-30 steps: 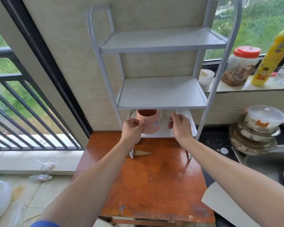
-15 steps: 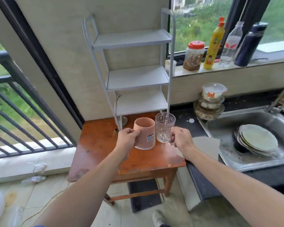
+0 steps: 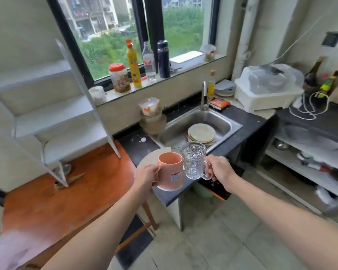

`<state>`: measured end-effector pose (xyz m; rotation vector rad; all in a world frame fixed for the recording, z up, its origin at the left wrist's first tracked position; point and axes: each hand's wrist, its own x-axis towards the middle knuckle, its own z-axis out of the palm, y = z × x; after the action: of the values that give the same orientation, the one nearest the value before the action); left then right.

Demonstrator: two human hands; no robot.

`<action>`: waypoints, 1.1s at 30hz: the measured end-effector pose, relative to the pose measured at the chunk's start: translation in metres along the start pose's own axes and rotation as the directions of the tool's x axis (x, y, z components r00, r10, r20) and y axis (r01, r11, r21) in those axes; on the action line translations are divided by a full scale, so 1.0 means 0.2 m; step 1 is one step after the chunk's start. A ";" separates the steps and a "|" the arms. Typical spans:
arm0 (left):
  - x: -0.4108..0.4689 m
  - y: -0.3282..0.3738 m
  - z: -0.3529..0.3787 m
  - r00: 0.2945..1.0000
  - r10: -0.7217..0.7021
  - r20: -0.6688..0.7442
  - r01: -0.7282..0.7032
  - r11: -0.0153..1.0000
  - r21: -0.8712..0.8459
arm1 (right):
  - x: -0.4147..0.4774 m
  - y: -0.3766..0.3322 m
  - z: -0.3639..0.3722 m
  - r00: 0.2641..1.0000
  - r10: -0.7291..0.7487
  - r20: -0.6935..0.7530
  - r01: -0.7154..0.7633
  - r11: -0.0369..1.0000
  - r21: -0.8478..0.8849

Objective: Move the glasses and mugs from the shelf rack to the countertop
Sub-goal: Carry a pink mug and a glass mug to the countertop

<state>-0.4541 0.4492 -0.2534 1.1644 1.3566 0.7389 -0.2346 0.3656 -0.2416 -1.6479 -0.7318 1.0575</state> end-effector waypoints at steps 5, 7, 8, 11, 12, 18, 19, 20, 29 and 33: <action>-0.06 0.11 0.65 0.983 -0.001 0.183 -0.002 1.000 0.017 | -0.11 0.07 -0.65 0.987 0.003 -0.162 -0.005 1.000 -0.014; -0.10 0.13 0.92 0.971 -0.010 0.240 0.004 1.000 0.026 | -0.16 0.11 -0.91 0.973 0.013 -0.230 -0.018 1.000 -0.019; -0.12 0.13 1.06 0.962 -0.014 0.271 0.006 1.000 0.027 | -0.18 0.13 -1.04 0.963 0.014 -0.268 -0.020 1.000 -0.021; -0.19 0.14 1.43 0.928 -0.025 0.371 0.009 0.999 0.046 | -0.23 0.19 -1.38 0.933 0.006 -0.360 -0.022 0.999 -0.038; -0.22 0.15 1.54 0.917 -0.031 0.398 0.008 0.998 0.059 | -0.25 0.21 -1.48 0.921 0.014 -0.390 -0.027 0.999 -0.028; -0.29 0.24 2.16 0.809 -0.018 0.588 -0.076 0.988 0.135 | -0.30 0.34 -2.01 0.817 0.066 -0.572 -0.044 0.998 0.052; -0.29 0.26 2.27 0.788 -0.020 0.615 -0.091 0.985 0.148 | -0.30 0.37 -2.09 0.798 0.079 -0.598 -0.046 0.996 0.071; -0.28 0.28 2.38 0.767 -0.022 0.641 -0.104 0.982 0.158 | -0.29 0.39 -2.18 0.778 0.094 -0.622 -0.049 0.995 0.089; -0.25 0.53 3.37 0.566 -0.034 0.824 -0.238 0.950 0.202 | -0.20 0.41 -2.87 0.585 0.166 -0.794 -0.037 0.983 0.178; -0.32 0.60 3.77 0.483 -0.057 0.874 -0.286 0.933 0.219 | -0.24 0.42 -3.15 0.485 0.221 -0.846 -0.025 0.971 0.240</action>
<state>0.2916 0.2768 -0.2386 1.6098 0.4998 -0.0995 0.3099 0.0337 -0.2358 -1.7875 0.1948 0.2254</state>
